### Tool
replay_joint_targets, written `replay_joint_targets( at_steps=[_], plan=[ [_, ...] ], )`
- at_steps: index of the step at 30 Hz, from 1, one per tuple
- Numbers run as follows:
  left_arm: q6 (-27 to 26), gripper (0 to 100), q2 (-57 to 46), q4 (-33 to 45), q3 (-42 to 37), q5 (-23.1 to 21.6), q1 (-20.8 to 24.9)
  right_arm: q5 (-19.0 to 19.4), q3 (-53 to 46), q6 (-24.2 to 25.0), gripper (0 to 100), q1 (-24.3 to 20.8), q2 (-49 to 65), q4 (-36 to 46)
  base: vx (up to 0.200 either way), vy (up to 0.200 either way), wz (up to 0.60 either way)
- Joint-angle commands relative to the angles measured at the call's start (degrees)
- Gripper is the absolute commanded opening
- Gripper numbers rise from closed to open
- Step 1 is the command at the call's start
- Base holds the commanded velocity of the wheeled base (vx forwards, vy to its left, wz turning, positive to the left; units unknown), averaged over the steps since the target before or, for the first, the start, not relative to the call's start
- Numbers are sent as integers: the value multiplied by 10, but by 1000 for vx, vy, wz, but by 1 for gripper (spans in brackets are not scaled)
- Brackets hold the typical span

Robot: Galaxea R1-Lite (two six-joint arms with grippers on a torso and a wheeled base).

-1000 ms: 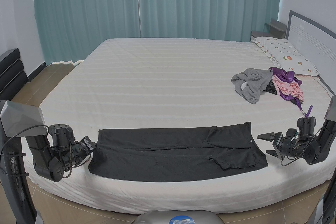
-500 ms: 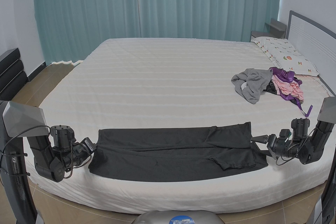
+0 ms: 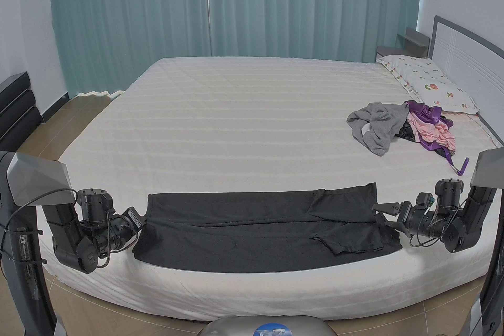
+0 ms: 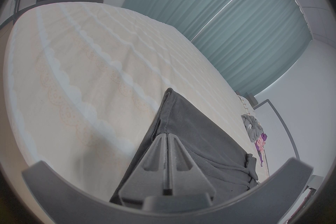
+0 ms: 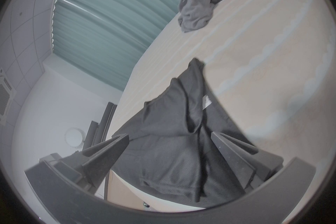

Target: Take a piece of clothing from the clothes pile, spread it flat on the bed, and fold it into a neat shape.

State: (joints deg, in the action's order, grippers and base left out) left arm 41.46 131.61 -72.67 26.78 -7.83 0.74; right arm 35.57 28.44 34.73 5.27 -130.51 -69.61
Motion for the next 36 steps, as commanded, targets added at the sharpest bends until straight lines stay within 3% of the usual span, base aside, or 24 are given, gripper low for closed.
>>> replay_joint_targets(
  at_steps=[1, 16, 17, 36],
  plan=[
    [0, 0, 4, 0, 0, 0, 0, 0, -8, -8, 100, -13, -17, -2, 0, 0, 0],
    [0, 0, 6, 0, 0, 0, 0, -3, 0, -30, 100, -14, -51, -2, 0, 0, 0],
    [0, 0, 6, 0, 0, 0, 0, -3, 0, -31, 0, -14, -52, -2, 0, 0, 0],
    [0, 0, 11, -1, 7, 2, 0, -9, -8, -38, 0, 5, -40, -24, 0, 0, 0]
  ],
)
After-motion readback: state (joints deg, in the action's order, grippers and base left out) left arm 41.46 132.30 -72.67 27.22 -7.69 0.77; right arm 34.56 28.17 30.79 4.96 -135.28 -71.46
